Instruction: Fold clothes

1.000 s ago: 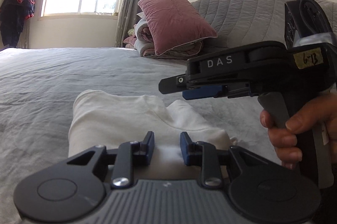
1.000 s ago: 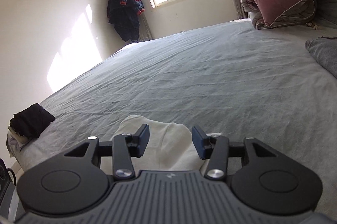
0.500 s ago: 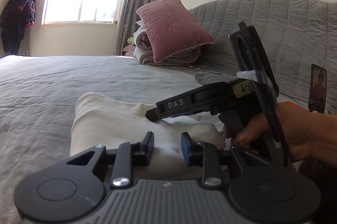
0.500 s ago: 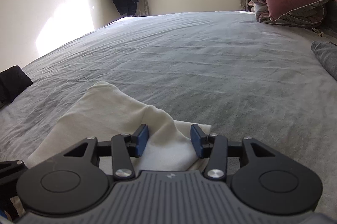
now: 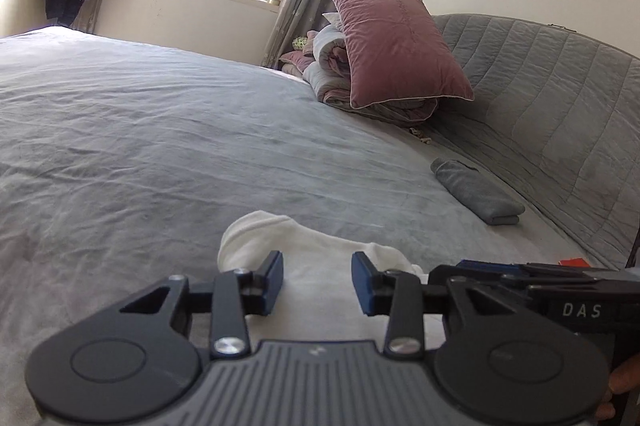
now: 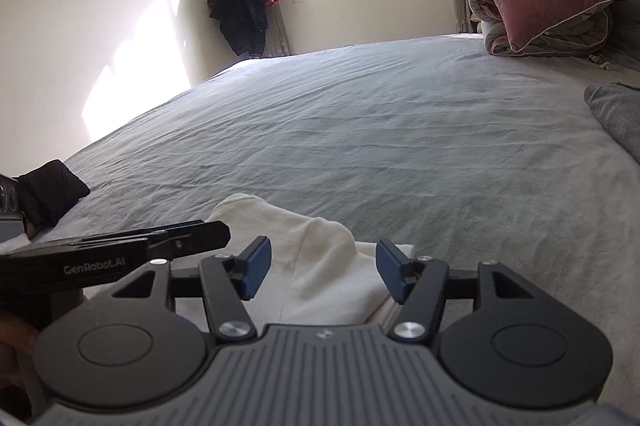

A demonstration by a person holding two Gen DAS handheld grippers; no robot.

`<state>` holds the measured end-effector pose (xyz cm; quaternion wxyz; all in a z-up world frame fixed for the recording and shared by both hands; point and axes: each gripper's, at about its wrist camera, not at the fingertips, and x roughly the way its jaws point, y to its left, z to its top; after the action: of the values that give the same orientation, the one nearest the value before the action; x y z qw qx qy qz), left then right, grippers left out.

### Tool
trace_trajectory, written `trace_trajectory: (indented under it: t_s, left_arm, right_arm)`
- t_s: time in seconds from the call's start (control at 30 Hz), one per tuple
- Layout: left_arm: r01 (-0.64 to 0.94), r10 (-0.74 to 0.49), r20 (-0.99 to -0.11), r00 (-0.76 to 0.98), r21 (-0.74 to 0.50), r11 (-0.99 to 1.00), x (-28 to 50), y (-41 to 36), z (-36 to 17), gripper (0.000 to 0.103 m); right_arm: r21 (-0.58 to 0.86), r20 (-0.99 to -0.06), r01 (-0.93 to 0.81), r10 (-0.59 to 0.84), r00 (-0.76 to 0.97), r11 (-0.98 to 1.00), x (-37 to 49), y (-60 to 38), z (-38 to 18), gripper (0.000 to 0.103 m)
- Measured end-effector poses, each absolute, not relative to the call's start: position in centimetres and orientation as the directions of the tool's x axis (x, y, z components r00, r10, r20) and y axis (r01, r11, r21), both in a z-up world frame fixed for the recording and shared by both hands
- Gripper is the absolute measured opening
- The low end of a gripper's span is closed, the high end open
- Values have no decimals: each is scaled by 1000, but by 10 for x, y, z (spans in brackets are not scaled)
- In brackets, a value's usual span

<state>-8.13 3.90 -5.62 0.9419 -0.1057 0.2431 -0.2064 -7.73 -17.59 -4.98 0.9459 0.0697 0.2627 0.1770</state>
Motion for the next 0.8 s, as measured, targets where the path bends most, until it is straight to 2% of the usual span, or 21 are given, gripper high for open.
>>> trace_trajectory:
  t_s: [0.13,0.17,0.2,0.33,0.4,0.5,0.8]
  left_arm:
    - [316,-409,-454,792,-268,910,-69,36,-68,37]
    - [312,-411,-459,788,-277,909,-67,37,-68,35]
    - [310,-414,-461,785,-286,907,-66,39,-68,35]
    - [277,-397,-471,788,-306,911,-67,47,-60,37]
    - [258,-384,-473,793,-312,915,-72,51,-56,48]
    - [238,-393,-495,775,-348,907,-75,60,-51,59]
    - [160,-490,-502,713,-564,810,-88,86,-53,72]
  right_arm:
    - [170,-514,-300,344,786,939,-85,-172,-62,65]
    - [145,-530,-299,329,782,943,-86,-171,-67,69]
    - [157,-535,-293,331,778,943,-87,-174,-71,72]
    - [231,-541,-261,347,767,937,-89,-184,-71,72]
    - [271,-541,-242,356,762,932,-90,-189,-69,74]
    - [331,-541,-212,369,756,919,-92,-196,-65,78]
    - [585,-522,-87,457,721,806,-97,-224,-64,81]
